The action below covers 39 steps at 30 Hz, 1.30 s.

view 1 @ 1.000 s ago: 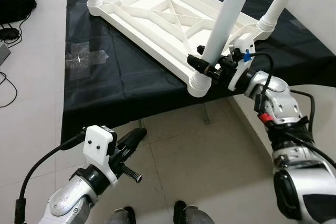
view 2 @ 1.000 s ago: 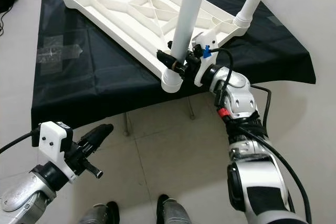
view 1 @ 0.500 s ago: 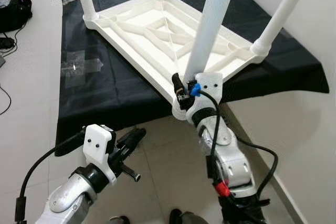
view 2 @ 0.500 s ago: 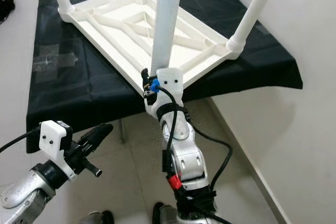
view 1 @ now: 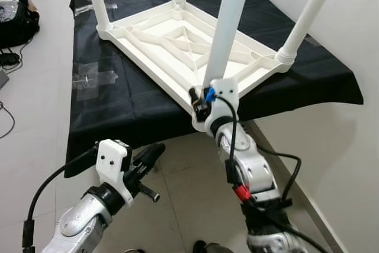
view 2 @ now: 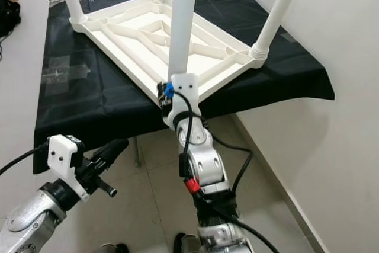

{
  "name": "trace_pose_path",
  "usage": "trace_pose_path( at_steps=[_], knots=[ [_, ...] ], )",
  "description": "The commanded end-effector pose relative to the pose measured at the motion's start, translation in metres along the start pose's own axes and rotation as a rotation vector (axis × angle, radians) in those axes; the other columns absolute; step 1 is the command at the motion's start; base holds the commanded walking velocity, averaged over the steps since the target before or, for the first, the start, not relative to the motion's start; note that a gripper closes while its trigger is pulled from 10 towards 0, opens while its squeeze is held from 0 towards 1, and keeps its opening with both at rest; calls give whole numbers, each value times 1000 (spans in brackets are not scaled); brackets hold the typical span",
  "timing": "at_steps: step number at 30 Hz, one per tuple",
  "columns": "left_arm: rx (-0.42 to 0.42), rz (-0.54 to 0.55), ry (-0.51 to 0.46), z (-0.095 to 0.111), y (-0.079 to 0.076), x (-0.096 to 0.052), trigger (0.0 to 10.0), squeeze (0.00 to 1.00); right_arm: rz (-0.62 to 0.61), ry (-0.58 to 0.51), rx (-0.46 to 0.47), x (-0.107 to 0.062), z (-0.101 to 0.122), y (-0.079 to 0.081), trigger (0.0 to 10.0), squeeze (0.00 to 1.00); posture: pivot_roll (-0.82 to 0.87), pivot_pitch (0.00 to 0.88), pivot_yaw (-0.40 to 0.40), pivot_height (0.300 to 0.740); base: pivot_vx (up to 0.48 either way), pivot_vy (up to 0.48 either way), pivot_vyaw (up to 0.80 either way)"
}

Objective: Building children table

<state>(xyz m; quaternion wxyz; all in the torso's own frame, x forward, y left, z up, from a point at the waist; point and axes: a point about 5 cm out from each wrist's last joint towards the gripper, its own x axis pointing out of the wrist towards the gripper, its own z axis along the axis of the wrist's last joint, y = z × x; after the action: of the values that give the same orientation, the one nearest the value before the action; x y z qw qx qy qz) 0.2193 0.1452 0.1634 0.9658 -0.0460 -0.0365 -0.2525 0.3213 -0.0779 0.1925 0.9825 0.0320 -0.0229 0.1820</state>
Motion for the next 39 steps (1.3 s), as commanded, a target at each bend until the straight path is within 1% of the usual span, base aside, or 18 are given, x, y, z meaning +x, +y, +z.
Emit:
trace_pose_path(
  at_steps=[1,2,5,6,9,10,12,13,14,15,17,20,22,24,27,28,33,39],
  knots=[
    [-2,6,7,-5,2,1,10000,0,58,-27,5,-14,0,-17,10000,1000,-56,166,-60,740,0,0,0],
    [-2,6,7,-5,2,1,10000,0,58,-27,5,-14,0,-17,10000,1000,-56,166,-60,740,0,0,0],
    [-1,9,7,-7,6,3,10000,0,85,-19,-25,-27,-2,-35,10000,1000,-70,155,-55,740,0,0,0],
    [-1,9,7,-7,6,3,10000,0,85,-19,-25,-27,-2,-35,10000,1000,-70,155,-55,740,0,0,0],
    [2,11,6,-9,9,7,10000,0,102,-5,-71,-39,-3,-58,10000,1000,-73,147,-48,740,0,0,0],
    [2,11,6,-9,9,7,10000,0,102,-5,-71,-39,-3,-58,10000,1000,-73,147,-48,740,0,0,0],
    [4,8,5,-10,9,8,10000,0,122,-7,-86,-39,-1,-69,10000,1000,-72,145,-43,740,0,0,0],
    [4,7,4,-10,9,9,10000,0,148,-24,-95,-36,4,-72,10000,741,-69,144,-40,740,0,0,0],
    [4,7,4,-10,9,9,10000,0,148,-24,-95,-36,4,-72,10000,741,-69,144,-40,740,0,0,0],
    [4,6,3,-11,9,9,10000,0,166,-37,-99,-33,8,-73,10000,0,-69,144,-40,740,0,0,0],
    [4,6,4,-11,9,9,10000,0,204,-54,-93,-30,13,-72,10000,0,-61,143,-41,740,0,0,0],
    [3,3,4,-11,7,9,10000,0,346,-101,-81,-14,30,-61,10000,0,-44,153,-43,740,0,0,0],
    [3,2,4,-11,6,8,10000,0,360,-105,-87,-9,33,-60,10000,0,-38,158,-44,740,0,0,0],
    [2,1,1,-10,5,7,10000,0,353,-104,-106,1,34,-62,10000,0,-27,170,-47,740,0,0,0],
    [2,1,-1,-9,4,7,10000,0,346,-104,-117,5,35,-64,10000,0,-24,172,-48,740,0,0,0],
    [1,0,-2,-7,2,4,10000,0,373,-111,-118,11,38,-66,0,0,-7,191,-52,740,0,0,0],
    [0,0,-2,-5,1,2,10000,0,400,-113,-123,12,43,-71,0,0,-5,202,-53,740,0,0,0],
    [-2,-2,-1,-2,0,-2,10000,0,427,-89,-131,6,46,-80,0,0,-16,230,-59,740,0,0,0]
  ],
)
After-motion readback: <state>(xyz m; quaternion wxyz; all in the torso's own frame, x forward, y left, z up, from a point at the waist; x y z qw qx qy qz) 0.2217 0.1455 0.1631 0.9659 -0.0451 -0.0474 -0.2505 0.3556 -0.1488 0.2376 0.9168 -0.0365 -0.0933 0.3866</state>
